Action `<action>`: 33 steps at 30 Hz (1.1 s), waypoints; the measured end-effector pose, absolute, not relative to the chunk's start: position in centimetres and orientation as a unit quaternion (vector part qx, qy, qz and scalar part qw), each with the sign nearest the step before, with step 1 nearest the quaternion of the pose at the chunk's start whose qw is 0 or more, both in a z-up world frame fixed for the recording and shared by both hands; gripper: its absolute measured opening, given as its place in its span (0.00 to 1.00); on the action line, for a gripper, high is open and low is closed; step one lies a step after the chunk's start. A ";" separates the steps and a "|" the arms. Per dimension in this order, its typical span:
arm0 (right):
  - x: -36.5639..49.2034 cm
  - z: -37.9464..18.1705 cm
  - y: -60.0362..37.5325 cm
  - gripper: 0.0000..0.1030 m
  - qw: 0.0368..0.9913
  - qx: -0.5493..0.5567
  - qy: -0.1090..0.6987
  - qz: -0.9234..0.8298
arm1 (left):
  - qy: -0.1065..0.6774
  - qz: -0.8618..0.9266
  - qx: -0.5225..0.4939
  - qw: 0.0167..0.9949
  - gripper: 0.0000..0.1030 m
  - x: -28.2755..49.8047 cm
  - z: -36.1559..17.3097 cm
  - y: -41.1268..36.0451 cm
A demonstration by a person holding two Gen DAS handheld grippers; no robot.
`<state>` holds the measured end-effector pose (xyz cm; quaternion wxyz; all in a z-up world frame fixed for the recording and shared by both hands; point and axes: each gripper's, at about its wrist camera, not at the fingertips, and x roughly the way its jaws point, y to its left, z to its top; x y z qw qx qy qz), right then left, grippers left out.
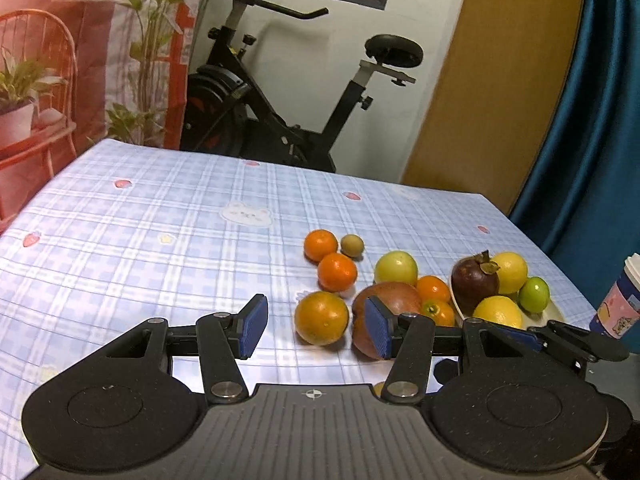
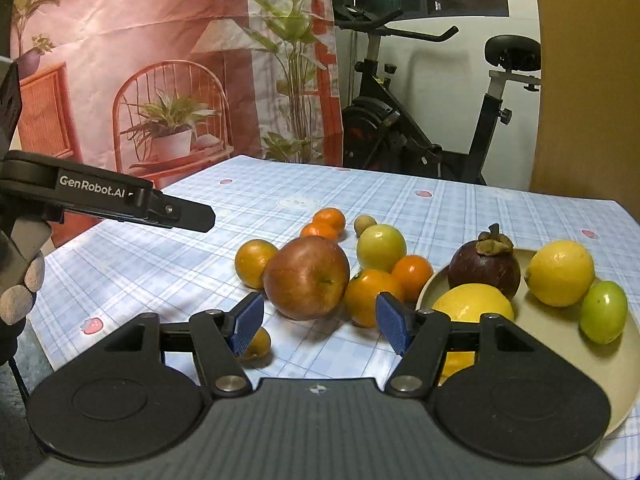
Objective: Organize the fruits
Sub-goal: 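Move the left tool down to the red apple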
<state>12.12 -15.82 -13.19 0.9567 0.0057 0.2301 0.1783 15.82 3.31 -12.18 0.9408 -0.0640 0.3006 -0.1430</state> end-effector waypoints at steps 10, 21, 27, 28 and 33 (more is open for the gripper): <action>14.2 -13.6 -14.9 0.63 0.953 -0.045 0.233 0.187 | 0.304 -0.213 -0.015 0.929 0.56 18.6 -11.9 -0.2; 13.7 -14.5 -15.1 0.63 0.948 -0.026 0.255 0.188 | 0.348 -0.246 0.029 0.904 0.55 22.5 -14.2 -4.3; 14.0 -14.4 -15.2 0.63 0.946 -0.013 0.261 0.191 | 0.360 -0.237 0.007 0.902 0.54 22.9 -14.2 -2.5; 14.1 -14.4 -15.0 0.63 0.945 -0.013 0.262 0.194 | 0.360 -0.236 -0.001 0.903 0.54 22.9 -14.2 -2.1; 14.6 -14.3 -14.2 0.63 0.940 -0.019 0.267 0.211 | 0.361 -0.222 -0.043 0.905 0.54 23.2 -13.9 0.4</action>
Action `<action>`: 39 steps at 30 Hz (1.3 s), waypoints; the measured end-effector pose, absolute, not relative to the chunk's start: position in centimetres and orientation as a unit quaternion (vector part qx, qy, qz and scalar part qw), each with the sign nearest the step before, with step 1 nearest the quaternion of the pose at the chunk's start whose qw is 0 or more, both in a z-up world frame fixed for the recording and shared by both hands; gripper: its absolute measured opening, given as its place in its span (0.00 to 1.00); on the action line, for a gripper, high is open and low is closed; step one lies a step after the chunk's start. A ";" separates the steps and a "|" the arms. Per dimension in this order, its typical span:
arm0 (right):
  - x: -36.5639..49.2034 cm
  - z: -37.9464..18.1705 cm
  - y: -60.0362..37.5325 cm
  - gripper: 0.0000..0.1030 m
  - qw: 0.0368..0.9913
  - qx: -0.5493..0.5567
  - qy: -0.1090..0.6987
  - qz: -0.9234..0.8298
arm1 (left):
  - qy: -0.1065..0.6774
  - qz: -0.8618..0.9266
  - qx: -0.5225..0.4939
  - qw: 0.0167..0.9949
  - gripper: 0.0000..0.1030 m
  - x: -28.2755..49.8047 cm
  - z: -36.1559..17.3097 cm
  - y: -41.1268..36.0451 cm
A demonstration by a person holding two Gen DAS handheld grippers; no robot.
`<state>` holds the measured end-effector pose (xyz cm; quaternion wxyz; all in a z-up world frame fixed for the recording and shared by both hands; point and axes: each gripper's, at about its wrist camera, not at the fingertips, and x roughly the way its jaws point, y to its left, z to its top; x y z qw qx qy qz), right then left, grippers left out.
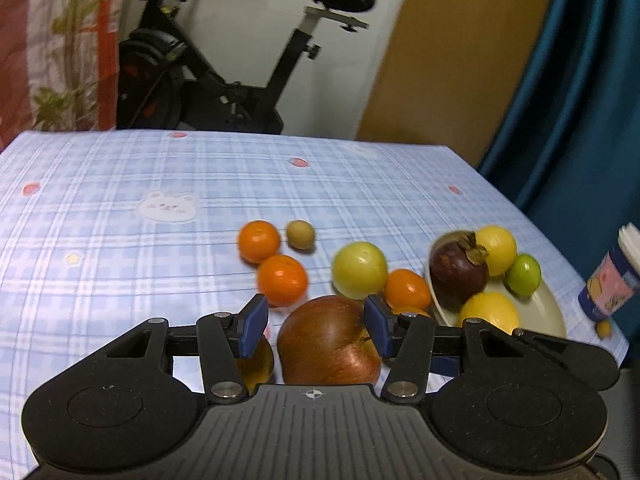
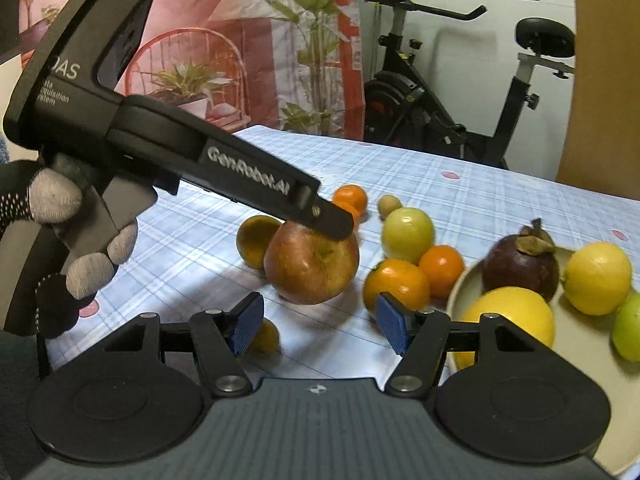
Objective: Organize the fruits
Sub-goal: 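Move the left tool down to the red apple, then close the left tool around the red apple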
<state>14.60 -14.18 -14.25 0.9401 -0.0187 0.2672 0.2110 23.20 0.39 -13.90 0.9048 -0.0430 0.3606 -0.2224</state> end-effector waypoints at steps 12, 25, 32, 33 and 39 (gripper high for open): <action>18.3 -13.5 -10.8 0.63 0.930 -0.043 0.279 0.234 | 0.347 -0.205 -0.103 0.909 0.52 23.9 -14.1 4.2; 20.8 -14.7 -8.4 0.65 0.926 -0.066 0.283 0.239 | 0.340 -0.216 -0.137 0.905 0.53 24.1 -14.4 5.2; 19.6 -14.8 -8.9 0.64 0.927 -0.057 0.285 0.239 | 0.337 -0.239 -0.133 0.901 0.55 23.5 -14.2 4.8; 19.3 -14.7 -8.9 0.64 0.926 -0.055 0.286 0.238 | 0.338 -0.239 -0.130 0.901 0.55 23.5 -14.2 4.6; 18.0 -14.6 -9.8 0.64 0.926 -0.048 0.290 0.236 | 0.339 -0.252 -0.123 0.898 0.55 22.7 -14.1 4.2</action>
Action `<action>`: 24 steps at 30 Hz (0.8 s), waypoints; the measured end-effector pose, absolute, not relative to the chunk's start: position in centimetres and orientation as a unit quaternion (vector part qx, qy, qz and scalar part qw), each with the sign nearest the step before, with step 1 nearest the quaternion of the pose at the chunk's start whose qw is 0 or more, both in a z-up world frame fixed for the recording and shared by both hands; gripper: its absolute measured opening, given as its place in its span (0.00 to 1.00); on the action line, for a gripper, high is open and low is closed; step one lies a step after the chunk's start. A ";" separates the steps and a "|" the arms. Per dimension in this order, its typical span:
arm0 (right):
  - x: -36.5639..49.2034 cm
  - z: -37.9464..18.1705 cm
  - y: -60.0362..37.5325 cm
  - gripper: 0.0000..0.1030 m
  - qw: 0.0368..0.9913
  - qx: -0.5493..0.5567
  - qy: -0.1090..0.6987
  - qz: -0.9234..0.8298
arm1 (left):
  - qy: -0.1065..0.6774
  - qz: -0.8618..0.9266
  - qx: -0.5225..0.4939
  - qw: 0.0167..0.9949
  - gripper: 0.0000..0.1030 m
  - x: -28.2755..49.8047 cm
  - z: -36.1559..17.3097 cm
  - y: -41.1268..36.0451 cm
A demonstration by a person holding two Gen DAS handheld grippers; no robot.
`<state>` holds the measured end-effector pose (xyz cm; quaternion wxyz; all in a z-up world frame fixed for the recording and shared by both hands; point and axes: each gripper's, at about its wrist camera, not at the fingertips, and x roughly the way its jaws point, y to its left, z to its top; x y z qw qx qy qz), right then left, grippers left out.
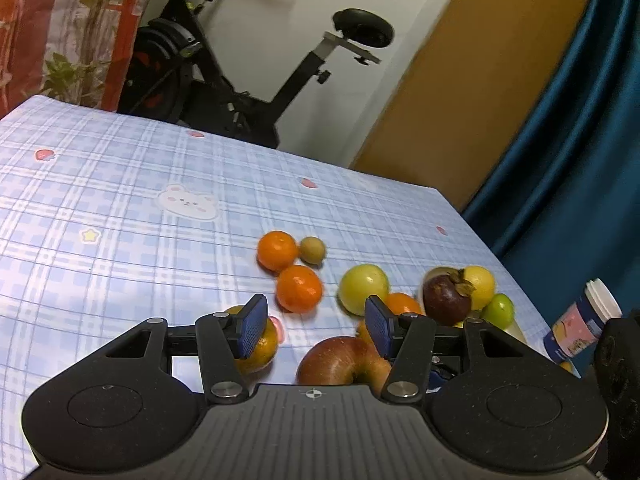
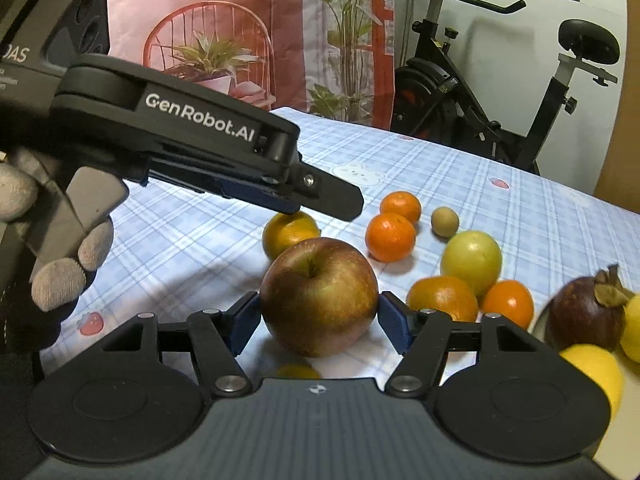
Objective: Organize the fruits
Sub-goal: 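Close the left tool around the red apple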
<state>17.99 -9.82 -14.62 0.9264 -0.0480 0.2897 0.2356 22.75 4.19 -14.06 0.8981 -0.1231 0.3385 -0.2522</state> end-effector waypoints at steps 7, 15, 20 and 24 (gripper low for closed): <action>17.0 -14.7 -10.9 0.64 0.930 -0.040 0.288 0.223 | 0.344 -0.284 -0.089 0.891 0.57 20.5 -14.3 2.5; 16.2 -15.0 -11.0 0.64 0.934 -0.037 0.279 0.219 | 0.355 -0.290 -0.066 0.886 0.72 19.7 -15.4 1.4; 15.8 -15.1 -11.2 0.64 0.936 -0.036 0.272 0.219 | 0.363 -0.285 -0.068 0.885 0.65 19.7 -15.9 1.3; 15.7 -15.1 -11.3 0.65 0.937 -0.031 0.272 0.218 | 0.366 -0.284 -0.065 0.884 0.62 19.6 -16.2 1.1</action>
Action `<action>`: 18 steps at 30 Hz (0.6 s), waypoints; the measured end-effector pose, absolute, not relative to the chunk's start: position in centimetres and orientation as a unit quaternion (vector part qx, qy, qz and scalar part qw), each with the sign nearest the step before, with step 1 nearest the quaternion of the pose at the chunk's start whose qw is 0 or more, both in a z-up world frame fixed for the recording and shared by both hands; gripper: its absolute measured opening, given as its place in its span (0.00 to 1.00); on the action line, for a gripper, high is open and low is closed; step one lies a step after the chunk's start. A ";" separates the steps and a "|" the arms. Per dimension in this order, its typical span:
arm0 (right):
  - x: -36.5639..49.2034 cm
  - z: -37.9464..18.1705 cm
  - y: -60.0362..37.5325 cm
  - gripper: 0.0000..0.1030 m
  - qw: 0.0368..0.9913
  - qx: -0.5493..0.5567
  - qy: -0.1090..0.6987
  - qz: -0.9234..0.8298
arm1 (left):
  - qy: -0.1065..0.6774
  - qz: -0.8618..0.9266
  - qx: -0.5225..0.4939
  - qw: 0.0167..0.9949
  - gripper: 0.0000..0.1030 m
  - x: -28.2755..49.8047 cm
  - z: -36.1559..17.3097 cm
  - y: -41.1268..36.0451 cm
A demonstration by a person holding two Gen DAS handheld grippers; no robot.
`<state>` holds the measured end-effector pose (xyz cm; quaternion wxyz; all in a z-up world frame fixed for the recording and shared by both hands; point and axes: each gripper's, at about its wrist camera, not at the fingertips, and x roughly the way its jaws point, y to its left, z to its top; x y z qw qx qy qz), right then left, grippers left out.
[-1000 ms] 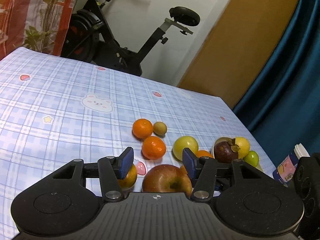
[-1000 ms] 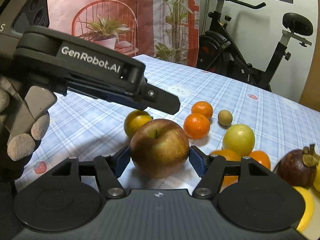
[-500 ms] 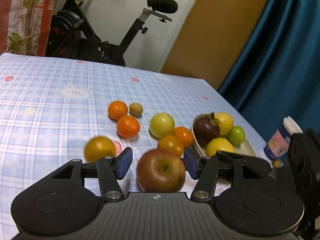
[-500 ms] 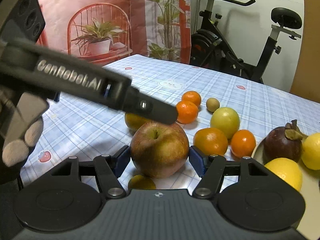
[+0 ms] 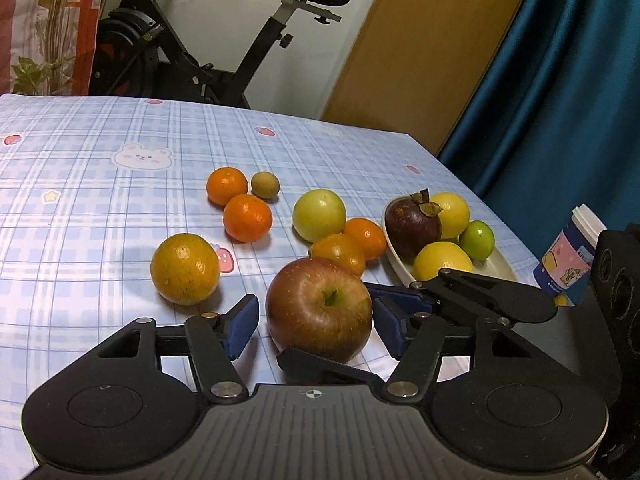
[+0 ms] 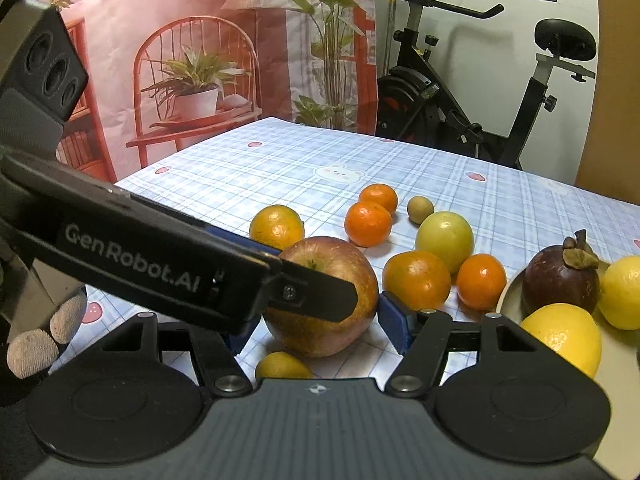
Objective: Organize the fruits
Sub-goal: 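Close the left tool around the red apple, then lift the red apple with the left tool and carry it over the plate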
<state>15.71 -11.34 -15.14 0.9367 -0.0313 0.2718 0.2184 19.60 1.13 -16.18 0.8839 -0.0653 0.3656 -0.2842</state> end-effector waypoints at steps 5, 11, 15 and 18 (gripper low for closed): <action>15.6 -15.4 -11.4 0.64 0.935 -0.032 0.279 0.216 | 0.363 -0.284 -0.062 0.885 0.61 19.4 -16.3 1.0; 15.6 -15.7 -11.6 0.64 0.934 -0.026 0.283 0.216 | 0.360 -0.285 -0.062 0.886 0.60 19.2 -16.3 1.0; 15.5 -15.8 -11.5 0.64 0.935 -0.029 0.279 0.215 | 0.360 -0.285 -0.062 0.886 0.60 19.2 -16.3 1.0; 15.3 -15.8 -11.5 0.64 0.936 -0.032 0.275 0.216 | 0.359 -0.287 -0.064 0.886 0.60 19.2 -16.2 1.1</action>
